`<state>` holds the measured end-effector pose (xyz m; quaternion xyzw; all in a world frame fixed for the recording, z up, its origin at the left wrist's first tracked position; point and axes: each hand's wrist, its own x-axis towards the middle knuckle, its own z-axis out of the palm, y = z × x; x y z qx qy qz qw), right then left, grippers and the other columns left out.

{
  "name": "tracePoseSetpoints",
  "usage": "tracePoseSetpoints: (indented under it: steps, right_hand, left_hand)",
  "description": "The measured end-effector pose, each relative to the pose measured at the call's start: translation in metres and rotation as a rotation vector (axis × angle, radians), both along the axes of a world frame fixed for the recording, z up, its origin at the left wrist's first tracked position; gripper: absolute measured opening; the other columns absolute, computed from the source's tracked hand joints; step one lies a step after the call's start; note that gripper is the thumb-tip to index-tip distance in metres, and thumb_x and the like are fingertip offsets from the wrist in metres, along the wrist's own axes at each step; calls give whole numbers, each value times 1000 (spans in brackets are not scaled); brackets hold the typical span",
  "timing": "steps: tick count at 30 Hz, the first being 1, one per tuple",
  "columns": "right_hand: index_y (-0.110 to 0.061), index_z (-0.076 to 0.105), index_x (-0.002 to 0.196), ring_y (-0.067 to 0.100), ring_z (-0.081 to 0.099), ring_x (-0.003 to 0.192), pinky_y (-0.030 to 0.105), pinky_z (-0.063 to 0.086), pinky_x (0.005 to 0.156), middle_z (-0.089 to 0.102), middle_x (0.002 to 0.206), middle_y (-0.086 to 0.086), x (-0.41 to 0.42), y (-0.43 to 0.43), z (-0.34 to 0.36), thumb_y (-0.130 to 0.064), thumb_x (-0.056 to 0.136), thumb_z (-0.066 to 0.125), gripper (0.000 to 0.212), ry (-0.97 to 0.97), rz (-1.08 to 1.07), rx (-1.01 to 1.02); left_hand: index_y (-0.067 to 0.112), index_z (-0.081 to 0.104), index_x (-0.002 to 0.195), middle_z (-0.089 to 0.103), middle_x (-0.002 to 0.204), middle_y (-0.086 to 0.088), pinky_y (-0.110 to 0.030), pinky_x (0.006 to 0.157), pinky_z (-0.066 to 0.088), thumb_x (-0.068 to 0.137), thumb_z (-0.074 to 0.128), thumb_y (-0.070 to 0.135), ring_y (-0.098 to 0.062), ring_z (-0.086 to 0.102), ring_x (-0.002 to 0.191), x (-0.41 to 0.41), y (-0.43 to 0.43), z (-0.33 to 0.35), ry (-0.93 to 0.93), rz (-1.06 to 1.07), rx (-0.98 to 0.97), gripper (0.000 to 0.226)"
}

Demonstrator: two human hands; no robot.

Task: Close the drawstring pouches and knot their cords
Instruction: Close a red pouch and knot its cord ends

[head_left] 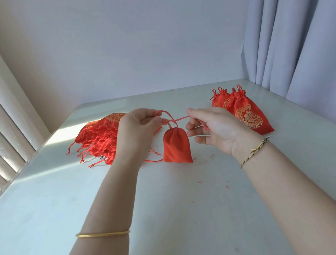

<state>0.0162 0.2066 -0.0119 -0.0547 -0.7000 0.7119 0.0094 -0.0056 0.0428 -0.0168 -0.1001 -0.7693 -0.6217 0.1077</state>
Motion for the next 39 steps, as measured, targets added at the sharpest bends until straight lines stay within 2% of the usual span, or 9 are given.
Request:
tracePoseSetpoints:
  steps: [6,11,15,19,23,26,30,34,39]
  right_hand:
    - [-15,52,60,13,59,57,23,43,55,60,63,0,0,5,-2,-18,87,55,27,-50,-63,-6]
    - [-12,47,58,11,56,51,21,42,51,57,61,2,-2,10,-8,-9,87,54,30,-57,-110,67]
    - [-12,47,59,5,53,40,20,41,48,55,60,2,-3,10,-15,-8,87,53,29,-67,-129,180]
    - [-12,49,59,12,56,50,23,46,53,58,62,3,0,12,-7,-12,87,55,29,-40,-57,108]
    - [-14,51,58,13,58,54,23,48,54,59,64,3,6,7,9,-17,89,56,32,55,62,61]
    - [-13,56,61,12,57,54,23,47,54,59,63,2,10,2,16,-20,90,57,30,112,112,84]
    - [-13,59,67,10,55,54,20,45,52,58,64,0,10,-2,19,-22,90,56,25,173,85,116]
    - [-11,63,71,9,51,52,19,40,49,58,64,0,11,-7,20,-21,90,57,23,201,48,100]
    - [-9,64,77,10,48,49,19,40,48,56,68,2,9,-10,19,-23,95,47,28,130,86,-134]
  left_hand:
    - [13,64,82,71,70,7,-19,65,48,89,58,12,-3,67,69,-3,-9,1,6,93,-154,10]
    - [14,54,74,67,66,3,-46,81,52,93,50,17,-24,60,74,-5,-20,4,-91,158,-290,19]
    - [12,55,79,71,79,0,-30,74,53,96,47,16,-11,68,78,2,-13,12,-152,30,-17,19]
    - [10,58,85,71,83,-5,-24,72,55,97,46,15,-14,71,79,9,-4,16,-209,-147,298,18]
    - [4,65,92,65,65,-3,-21,55,52,91,58,13,-9,65,53,11,4,13,-158,-65,127,11]
    - [7,57,100,64,56,0,-24,51,50,86,62,9,-10,59,44,10,6,13,-136,-37,29,15]
    - [8,57,85,62,56,0,-21,48,49,89,59,7,-9,55,42,12,6,16,-127,-153,-74,5]
    - [7,67,83,63,64,0,-17,52,47,95,52,18,-8,56,52,14,6,18,-163,-325,-71,21]
    - [11,65,74,63,63,2,-27,64,48,88,62,16,-11,54,57,14,8,15,-165,-366,-81,15]
